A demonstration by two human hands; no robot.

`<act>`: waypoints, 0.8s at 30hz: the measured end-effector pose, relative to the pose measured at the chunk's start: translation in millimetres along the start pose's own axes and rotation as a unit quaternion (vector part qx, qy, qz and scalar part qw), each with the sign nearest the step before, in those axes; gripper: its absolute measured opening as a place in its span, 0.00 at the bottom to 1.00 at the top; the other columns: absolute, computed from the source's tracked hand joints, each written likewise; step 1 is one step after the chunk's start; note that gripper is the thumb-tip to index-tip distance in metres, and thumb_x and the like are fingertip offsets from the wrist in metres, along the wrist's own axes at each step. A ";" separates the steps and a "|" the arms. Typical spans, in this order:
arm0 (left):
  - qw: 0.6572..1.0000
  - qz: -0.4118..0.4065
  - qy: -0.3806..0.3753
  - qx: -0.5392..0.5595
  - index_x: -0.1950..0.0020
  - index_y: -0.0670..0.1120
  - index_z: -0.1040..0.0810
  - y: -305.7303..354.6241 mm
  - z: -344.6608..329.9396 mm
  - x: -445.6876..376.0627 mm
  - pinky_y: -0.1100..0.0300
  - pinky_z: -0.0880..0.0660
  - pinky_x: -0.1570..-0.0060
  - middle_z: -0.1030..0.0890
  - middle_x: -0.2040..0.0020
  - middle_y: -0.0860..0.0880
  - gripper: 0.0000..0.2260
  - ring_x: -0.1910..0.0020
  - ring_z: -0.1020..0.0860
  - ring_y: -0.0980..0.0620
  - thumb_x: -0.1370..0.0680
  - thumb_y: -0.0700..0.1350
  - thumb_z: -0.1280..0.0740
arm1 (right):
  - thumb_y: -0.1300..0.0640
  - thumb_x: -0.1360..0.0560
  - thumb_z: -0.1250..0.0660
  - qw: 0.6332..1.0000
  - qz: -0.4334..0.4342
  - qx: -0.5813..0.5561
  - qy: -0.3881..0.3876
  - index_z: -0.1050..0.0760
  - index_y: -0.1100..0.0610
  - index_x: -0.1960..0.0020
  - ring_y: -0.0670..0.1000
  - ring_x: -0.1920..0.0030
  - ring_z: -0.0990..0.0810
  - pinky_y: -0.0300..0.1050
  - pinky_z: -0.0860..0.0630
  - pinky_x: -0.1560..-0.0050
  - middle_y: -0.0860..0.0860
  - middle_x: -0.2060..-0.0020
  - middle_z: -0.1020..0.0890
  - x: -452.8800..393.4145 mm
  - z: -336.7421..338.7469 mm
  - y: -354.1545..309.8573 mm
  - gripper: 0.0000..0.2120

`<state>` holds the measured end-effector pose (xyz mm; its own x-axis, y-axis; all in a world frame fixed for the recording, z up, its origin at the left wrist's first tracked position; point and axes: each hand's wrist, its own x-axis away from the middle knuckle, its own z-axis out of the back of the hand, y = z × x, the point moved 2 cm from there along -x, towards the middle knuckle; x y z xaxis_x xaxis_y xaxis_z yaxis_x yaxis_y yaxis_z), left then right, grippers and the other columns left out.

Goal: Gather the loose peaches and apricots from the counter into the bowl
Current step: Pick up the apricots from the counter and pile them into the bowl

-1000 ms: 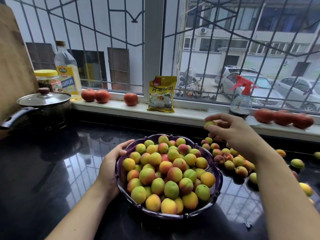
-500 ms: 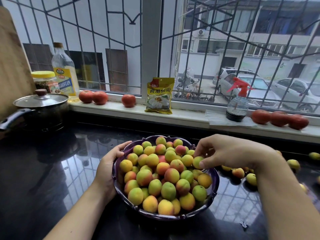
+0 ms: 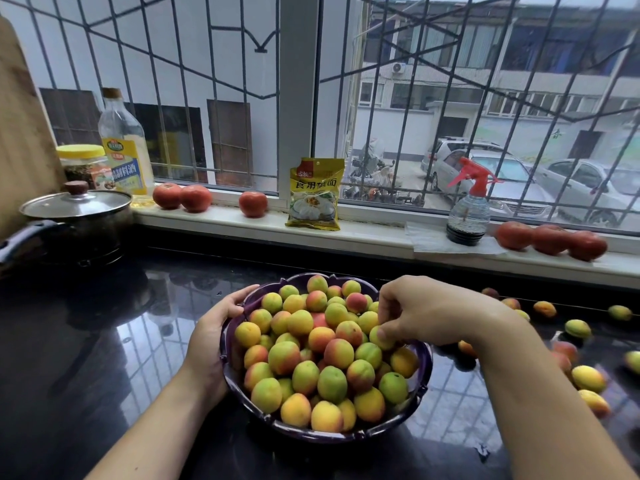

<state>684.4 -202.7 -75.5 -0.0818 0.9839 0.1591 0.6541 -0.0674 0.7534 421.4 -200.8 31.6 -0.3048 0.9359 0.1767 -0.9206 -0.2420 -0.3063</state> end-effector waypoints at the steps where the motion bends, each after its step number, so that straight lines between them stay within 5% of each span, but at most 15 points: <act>1: 1.000 0.000 0.000 0.001 0.30 0.40 0.23 -0.2 0.5 -0.2 0.33 0.32 0.27 0.21 0.33 0.34 0.26 0.30 0.25 0.32 0.28 0.41 0.39 | 0.53 0.23 0.27 1.000 0.002 0.000 -0.001 0.23 0.50 0.54 0.34 0.78 0.26 0.29 0.36 0.81 0.47 0.64 0.21 0.4 -0.6 -0.4 0.05; 5: 1.000 0.001 0.002 -0.002 0.30 0.40 0.23 -0.2 1.3 -0.3 0.33 0.32 0.27 0.20 0.33 0.34 0.26 0.30 0.25 0.32 0.28 0.41 0.39 | 0.47 0.24 0.27 0.996 0.000 -0.072 0.052 0.20 0.48 0.55 0.48 0.64 0.16 0.45 0.19 0.64 0.48 0.63 0.15 3.3 6.8 12.5 0.06; 10: 1.000 0.009 0.000 0.010 0.30 0.40 0.23 -0.6 2.6 -0.9 0.33 0.33 0.27 0.21 0.32 0.34 0.23 0.30 0.25 0.32 0.25 0.40 0.41 | 0.53 0.22 0.29 0.953 -0.118 -0.099 0.260 0.20 0.51 0.60 0.49 0.65 0.20 0.44 0.27 0.64 0.50 0.65 0.16 2.1 28.9 69.8 0.08; 16: 1.000 0.006 0.002 0.008 0.30 0.40 0.24 -0.2 0.2 -0.5 0.33 0.33 0.27 0.22 0.31 0.34 0.27 0.29 0.26 0.32 0.29 0.41 0.38 | 0.57 0.24 0.27 0.962 -0.244 -0.015 0.120 0.21 0.46 0.57 0.50 0.56 0.21 0.42 0.26 0.57 0.50 0.54 0.17 -21.1 -5.0 104.1 0.07; 20: 1.000 0.008 -0.004 0.007 0.29 0.39 0.24 -0.5 0.1 0.0 0.34 0.33 0.27 0.22 0.31 0.33 0.28 0.29 0.27 0.32 0.29 0.41 0.38 | 0.55 0.24 0.30 0.939 -0.274 0.018 0.208 0.19 0.50 0.53 0.56 0.54 0.19 0.47 0.21 0.52 0.53 0.56 0.16 -35.0 -19.1 98.1 0.02; 24: 1.000 0.008 -0.005 0.002 0.29 0.39 0.24 -0.1 -0.7 0.8 0.34 0.33 0.27 0.22 0.31 0.34 0.28 0.29 0.26 0.32 0.29 0.41 0.38 | 0.44 0.24 0.31 0.931 -0.277 0.064 0.230 0.20 0.52 0.48 0.59 0.46 0.21 0.49 0.25 0.48 0.54 0.49 0.17 -41.7 -33.8 87.0 0.12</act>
<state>683.7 -202.0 -75.0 -0.0642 0.9844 0.1637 0.6585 -0.0815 0.7482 362.3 -252.2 -34.1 0.3353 0.9293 -0.1549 -0.9359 0.3097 -0.1677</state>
